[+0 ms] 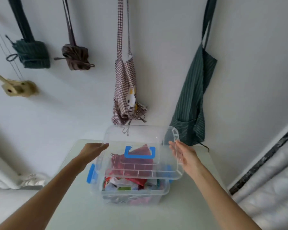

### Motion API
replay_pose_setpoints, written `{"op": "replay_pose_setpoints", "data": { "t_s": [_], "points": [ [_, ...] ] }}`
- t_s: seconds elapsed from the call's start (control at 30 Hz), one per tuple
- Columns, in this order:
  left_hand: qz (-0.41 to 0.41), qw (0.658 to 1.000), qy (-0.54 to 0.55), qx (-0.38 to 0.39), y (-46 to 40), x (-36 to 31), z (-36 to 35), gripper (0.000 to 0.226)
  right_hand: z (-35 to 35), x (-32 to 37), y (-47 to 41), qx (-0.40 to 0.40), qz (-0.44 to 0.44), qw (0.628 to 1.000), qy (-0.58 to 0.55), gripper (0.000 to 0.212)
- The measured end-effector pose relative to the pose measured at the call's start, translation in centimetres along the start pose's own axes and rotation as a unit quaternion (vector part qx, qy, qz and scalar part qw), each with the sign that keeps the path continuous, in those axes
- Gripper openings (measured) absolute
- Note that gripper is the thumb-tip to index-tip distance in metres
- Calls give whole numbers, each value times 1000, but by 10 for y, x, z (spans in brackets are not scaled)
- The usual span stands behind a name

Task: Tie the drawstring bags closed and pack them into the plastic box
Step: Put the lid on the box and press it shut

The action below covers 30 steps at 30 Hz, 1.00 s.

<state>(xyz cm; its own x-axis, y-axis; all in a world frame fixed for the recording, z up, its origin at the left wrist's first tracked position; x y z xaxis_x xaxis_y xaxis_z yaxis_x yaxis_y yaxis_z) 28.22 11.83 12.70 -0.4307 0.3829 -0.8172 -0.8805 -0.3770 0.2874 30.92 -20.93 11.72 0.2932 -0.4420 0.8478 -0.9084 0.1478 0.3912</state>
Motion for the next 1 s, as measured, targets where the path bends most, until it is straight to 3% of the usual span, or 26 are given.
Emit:
{"op": "replay_pose_setpoints", "data": {
  "t_s": [0.17,0.33,0.43,0.7,0.8,1.0],
  "points": [
    [45,998,9,-42,-18,52,5,34,-18,-42,-24,-133,26,977,161,45],
    [64,995,-64,-53,-33,61,-5,28,-16,-57,-32,-224,59,923,309,41],
    [72,992,-91,-50,-35,61,-7,30,-10,-60,-32,-214,67,898,378,23],
    [96,992,-81,-20,-21,69,0,28,0,-62,-19,-175,66,873,450,29],
    [82,989,-120,-30,-16,74,-3,30,1,-60,-17,-155,78,868,466,22],
    [56,961,-254,-95,-13,67,-1,35,-2,-60,-14,-176,99,821,534,34]
  ]
}}
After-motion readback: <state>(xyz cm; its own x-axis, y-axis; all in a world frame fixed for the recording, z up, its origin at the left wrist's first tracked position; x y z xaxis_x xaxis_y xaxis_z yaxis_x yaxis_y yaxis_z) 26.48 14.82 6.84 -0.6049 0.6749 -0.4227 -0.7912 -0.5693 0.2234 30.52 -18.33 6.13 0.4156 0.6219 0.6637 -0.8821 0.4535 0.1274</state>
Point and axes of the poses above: each hand's wrist, its own y-axis away from the middle knuckle, its own z-axis out of the back of the hand, x = y × z, the point moved 4 cm from there along -y, towards the middle knuckle, and after that the axes turned 5 degrees about -x, right-handed, at the moved point
